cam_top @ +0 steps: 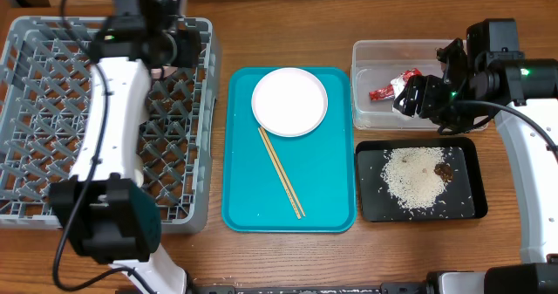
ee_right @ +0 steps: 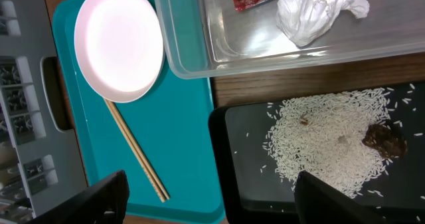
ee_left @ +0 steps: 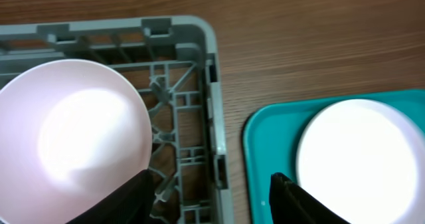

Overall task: Sort waste into correct bins and load items into the dishwasher
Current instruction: 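Set the pink bowl upright in the rack and release the left gripper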

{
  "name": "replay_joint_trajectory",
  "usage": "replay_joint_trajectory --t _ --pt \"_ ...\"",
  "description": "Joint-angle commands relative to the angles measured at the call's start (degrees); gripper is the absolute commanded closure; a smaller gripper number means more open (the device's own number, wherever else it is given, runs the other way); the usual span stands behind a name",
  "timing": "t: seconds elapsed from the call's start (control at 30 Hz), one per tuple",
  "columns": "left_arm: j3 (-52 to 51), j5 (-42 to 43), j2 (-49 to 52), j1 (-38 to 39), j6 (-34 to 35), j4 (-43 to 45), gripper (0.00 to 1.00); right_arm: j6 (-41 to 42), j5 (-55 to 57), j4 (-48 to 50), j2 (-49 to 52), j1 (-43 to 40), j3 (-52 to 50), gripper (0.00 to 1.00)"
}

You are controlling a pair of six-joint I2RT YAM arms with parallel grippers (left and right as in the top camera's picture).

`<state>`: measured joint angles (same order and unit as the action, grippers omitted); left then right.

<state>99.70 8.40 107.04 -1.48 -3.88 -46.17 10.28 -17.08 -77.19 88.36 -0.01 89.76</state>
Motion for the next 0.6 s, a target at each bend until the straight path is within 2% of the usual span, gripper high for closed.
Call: replay_joint_trajectory --t 0.0,0.57 --pt "0.2 -17.09 3.02 2.84 1.55 0.55 0.41 -0.31 0.57 0.22 -0.37 -0.11 0.37 0.19" --pt "0.15 -21.99 8.68 3.32 2.21 0.24 0.41 -0.31 0.57 -0.13 -0.37 -0.11 0.35 0.19"
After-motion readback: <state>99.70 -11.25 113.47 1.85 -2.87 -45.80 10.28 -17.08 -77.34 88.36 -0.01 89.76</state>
